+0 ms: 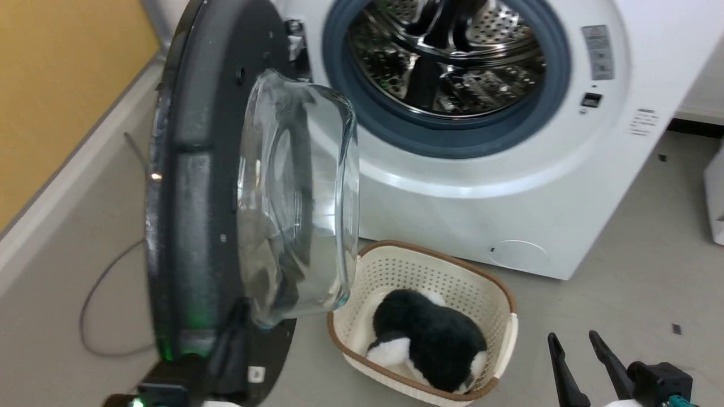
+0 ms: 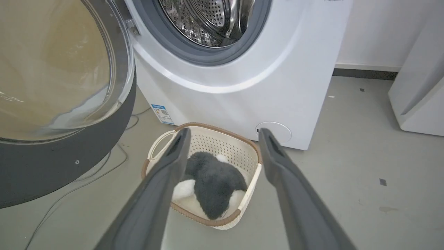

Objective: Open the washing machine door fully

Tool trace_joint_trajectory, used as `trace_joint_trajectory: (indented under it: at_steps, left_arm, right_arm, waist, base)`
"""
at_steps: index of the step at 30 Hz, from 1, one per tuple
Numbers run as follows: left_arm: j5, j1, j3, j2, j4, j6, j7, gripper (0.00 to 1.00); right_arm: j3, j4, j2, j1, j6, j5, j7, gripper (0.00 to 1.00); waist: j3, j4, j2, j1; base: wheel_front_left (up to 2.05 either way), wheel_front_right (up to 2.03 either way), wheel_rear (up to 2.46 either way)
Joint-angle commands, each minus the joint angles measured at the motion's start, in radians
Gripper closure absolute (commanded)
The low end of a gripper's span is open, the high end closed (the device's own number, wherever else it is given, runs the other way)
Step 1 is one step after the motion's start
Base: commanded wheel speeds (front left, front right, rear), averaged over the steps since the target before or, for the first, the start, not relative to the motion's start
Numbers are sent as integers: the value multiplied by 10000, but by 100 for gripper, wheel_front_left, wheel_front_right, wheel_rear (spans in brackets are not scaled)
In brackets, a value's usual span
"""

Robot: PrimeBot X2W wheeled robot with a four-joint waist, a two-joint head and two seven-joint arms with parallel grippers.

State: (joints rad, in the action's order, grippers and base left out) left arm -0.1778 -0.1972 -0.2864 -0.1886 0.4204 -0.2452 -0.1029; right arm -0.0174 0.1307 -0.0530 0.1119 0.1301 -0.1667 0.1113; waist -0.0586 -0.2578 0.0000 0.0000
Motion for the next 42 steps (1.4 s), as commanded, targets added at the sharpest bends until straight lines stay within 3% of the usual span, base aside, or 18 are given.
trace_joint_trajectory:
  at_steps: [1,11,21,30,37,41,42]
  left_arm:
    - [-34,-92,415,-181,-34,-150,182,100]
    - [-738,361,2203,-900,-1152,-222,718,100]
    - [-2101,1518,4055,-1507,-3684,274,2139,100]
    - [-2632,2832,4723,-2105,-6169,839,3050,100]
    - [-2582,2785,4774,-1938,-6919,819,3410,100]
    - [-2429,2258,4648,-1666,-6594,732,3502,100]
    - [-2407,1581,4538,-1306,-5971,592,3516,100]
  right_arm:
    - [-3,45,28,-187,6,20,-10,0]
    - [129,155,28,-407,6,7,-35,0]
    - [23,277,28,-420,6,-40,14,0]
    - [21,375,28,-515,6,-48,34,0]
    - [4,493,28,-447,6,-121,100,0]
    - [13,540,28,-379,6,-145,132,0]
    - [57,566,28,-337,6,-174,153,0]
  waist:
    - [-117,-348,0,0]
    - [-263,-384,0,0]
    - [-313,-44,0,0]
    - [-346,211,0,0]
    - [-186,401,0,0]
    - [-28,503,0,0]
    - [136,615,0,0]
  base:
    - [0,0,0]
    - [0,0,0]
    - [0,0,0]
    - [0,0,0]
    - [0,0,0]
    - [0,0,0]
    - [0,0,0]
